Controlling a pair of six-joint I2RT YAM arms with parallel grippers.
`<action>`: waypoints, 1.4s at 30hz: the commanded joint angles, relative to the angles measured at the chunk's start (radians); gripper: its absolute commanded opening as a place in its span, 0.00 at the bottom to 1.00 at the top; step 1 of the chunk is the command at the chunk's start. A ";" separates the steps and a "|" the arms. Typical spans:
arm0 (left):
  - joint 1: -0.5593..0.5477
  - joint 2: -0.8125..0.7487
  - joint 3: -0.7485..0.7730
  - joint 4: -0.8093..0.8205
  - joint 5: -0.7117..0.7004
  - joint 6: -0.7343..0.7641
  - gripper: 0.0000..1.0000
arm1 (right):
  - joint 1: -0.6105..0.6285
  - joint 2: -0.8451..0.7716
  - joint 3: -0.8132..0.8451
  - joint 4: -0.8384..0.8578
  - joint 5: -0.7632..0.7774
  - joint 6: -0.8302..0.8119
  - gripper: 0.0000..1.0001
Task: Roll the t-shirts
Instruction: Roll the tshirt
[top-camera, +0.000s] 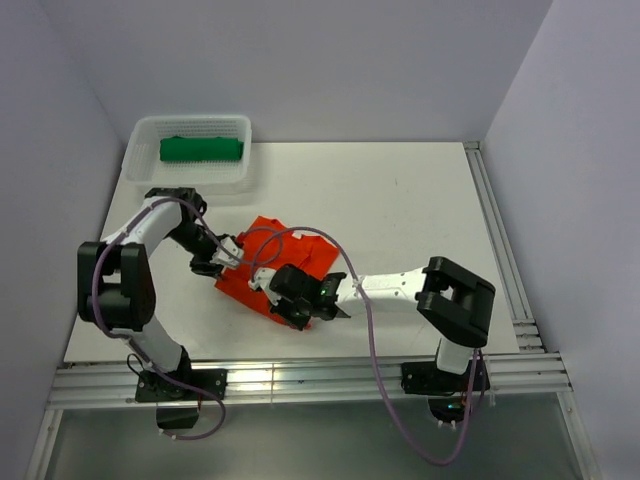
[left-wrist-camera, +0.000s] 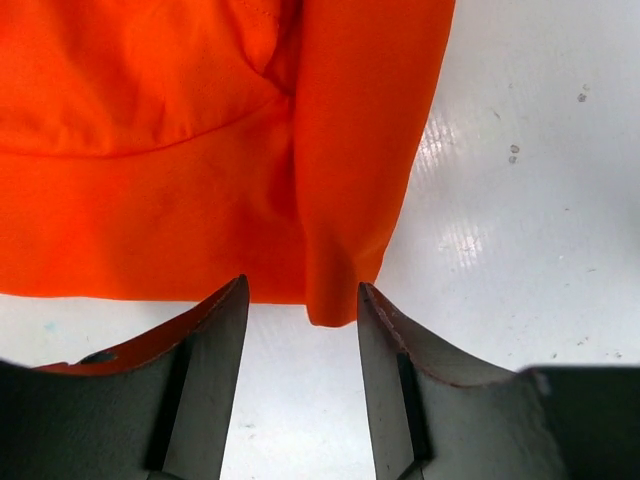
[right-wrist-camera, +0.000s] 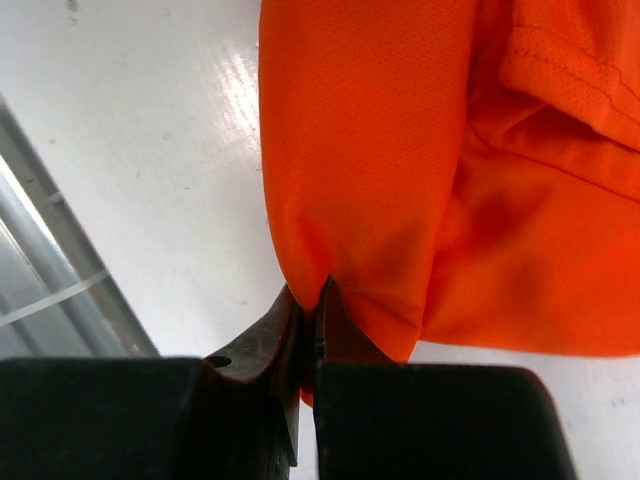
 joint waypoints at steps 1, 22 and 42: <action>0.012 -0.108 -0.077 0.029 0.049 0.084 0.53 | -0.064 0.044 0.035 -0.046 -0.241 0.010 0.00; 0.007 -0.477 -0.454 0.392 0.086 0.164 0.55 | -0.416 0.241 0.076 -0.021 -0.925 0.139 0.00; -0.114 -0.476 -0.569 0.572 0.040 0.109 0.62 | -0.482 0.382 0.219 -0.154 -1.209 0.183 0.00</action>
